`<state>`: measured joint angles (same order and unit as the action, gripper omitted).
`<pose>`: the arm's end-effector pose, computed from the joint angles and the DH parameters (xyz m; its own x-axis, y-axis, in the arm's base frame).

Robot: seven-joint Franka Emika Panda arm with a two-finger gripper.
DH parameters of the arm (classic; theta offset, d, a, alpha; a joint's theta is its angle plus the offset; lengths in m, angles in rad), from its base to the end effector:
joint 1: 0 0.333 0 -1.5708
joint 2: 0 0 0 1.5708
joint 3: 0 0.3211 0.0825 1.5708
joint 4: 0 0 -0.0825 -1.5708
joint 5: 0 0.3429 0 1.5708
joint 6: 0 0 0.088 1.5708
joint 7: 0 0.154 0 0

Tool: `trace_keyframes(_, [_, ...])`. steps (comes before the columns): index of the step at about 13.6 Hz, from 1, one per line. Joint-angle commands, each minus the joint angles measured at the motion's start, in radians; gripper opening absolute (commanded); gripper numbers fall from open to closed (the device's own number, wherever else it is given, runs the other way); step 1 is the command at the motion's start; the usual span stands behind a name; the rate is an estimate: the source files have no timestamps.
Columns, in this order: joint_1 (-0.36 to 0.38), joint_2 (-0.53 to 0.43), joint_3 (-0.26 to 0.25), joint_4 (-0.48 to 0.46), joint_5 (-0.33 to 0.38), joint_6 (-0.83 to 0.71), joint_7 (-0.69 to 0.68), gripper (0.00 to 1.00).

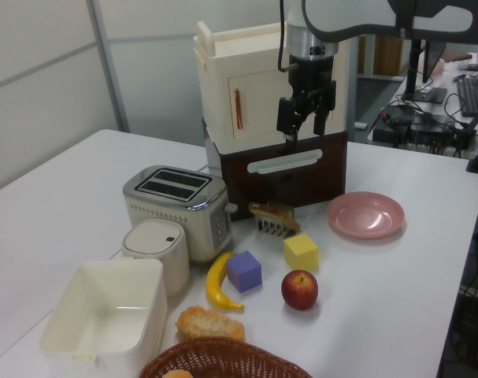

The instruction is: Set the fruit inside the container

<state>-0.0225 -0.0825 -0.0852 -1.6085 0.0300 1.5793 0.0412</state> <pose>0.4882 -0.0500 0.6084 0.9876 -0.1485 0.0514 -0.1466 -0.9884 -0.0391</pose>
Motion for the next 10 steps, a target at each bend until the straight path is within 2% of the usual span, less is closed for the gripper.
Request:
trace_keyframes(1, [-0.001, -0.013, -0.001, -0.028, 0.004, -0.016, -0.023, 1.00])
trace_keyframes(10, [0.001, -0.003, -0.001, -0.030, 0.004, -0.012, -0.024, 1.00])
